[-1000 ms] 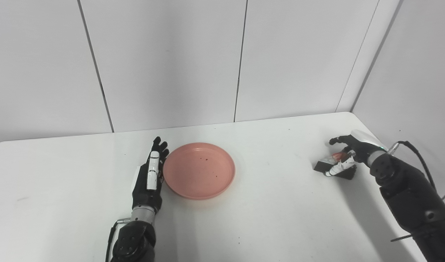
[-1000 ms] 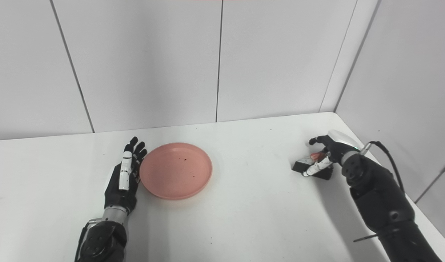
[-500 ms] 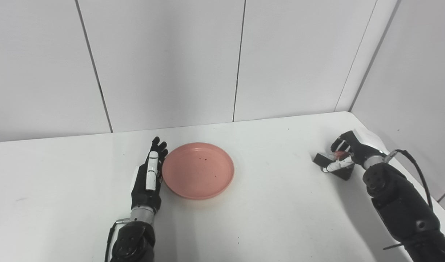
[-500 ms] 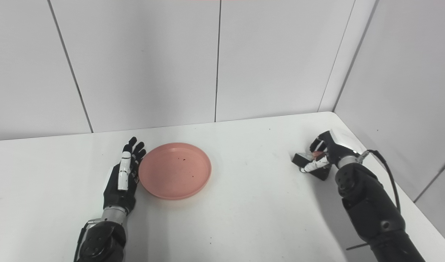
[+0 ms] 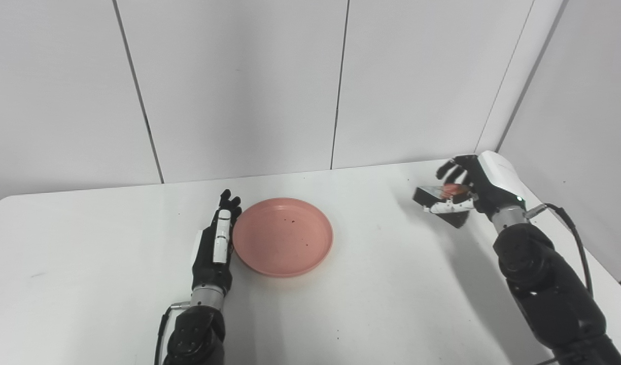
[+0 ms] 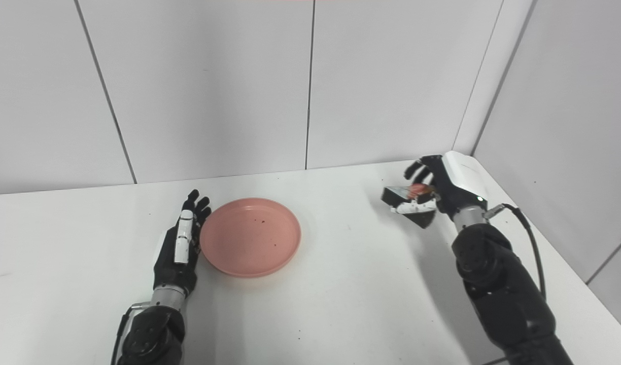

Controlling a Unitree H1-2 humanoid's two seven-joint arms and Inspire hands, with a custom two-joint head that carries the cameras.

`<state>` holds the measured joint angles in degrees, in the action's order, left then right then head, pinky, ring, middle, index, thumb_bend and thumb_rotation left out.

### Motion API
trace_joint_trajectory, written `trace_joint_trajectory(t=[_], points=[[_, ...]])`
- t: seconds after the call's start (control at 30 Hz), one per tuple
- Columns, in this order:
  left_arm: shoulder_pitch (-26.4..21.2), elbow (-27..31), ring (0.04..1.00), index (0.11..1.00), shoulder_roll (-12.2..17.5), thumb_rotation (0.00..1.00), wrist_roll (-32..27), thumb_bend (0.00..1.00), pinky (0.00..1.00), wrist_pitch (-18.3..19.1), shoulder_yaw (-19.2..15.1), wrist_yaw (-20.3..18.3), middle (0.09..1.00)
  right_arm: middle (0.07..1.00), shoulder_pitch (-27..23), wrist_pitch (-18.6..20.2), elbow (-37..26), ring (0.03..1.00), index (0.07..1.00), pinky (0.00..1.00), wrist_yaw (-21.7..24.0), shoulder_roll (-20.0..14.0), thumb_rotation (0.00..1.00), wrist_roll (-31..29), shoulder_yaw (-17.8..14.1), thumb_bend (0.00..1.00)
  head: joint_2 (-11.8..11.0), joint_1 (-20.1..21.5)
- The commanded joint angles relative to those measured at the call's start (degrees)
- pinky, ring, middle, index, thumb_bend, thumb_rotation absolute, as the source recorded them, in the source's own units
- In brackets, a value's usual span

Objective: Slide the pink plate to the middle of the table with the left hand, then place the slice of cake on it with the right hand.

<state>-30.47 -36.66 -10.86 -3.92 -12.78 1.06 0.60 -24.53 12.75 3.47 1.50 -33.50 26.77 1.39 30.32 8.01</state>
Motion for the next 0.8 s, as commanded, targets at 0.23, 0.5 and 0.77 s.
trace_joint_trajectory(t=[0.23, 0.5, 0.77], points=[[3.2, 0.5, 0.965, 0.952, -1.5, 1.00, 1.6, 0.56, 0.98, 2.2, 0.8, 1.8, 0.960, 0.519, -6.2, -2.1, -8.4, 0.435, 0.467, 0.40, 7.7, 3.3, 0.00, 0.1, 6.1, 0.52, 2.0, -3.8], [3.3, 0.8, 0.961, 0.956, -1.8, 1.00, 3.6, 0.55, 0.97, 1.4, 1.5, 2.8, 0.956, 0.528, -10.7, -4.1, -7.0, 0.420, 0.472, 0.34, 9.6, 9.1, 0.00, 0.9, 11.2, 0.51, 2.8, -7.6], [2.8, -0.7, 0.963, 0.954, -2.6, 1.00, 4.8, 0.54, 0.97, -0.4, 1.7, 4.1, 0.959, 0.535, -13.5, -3.7, -3.7, 0.453, 0.459, 0.41, 11.7, 12.6, 0.00, 3.4, 14.8, 0.51, 2.4, -11.6]])
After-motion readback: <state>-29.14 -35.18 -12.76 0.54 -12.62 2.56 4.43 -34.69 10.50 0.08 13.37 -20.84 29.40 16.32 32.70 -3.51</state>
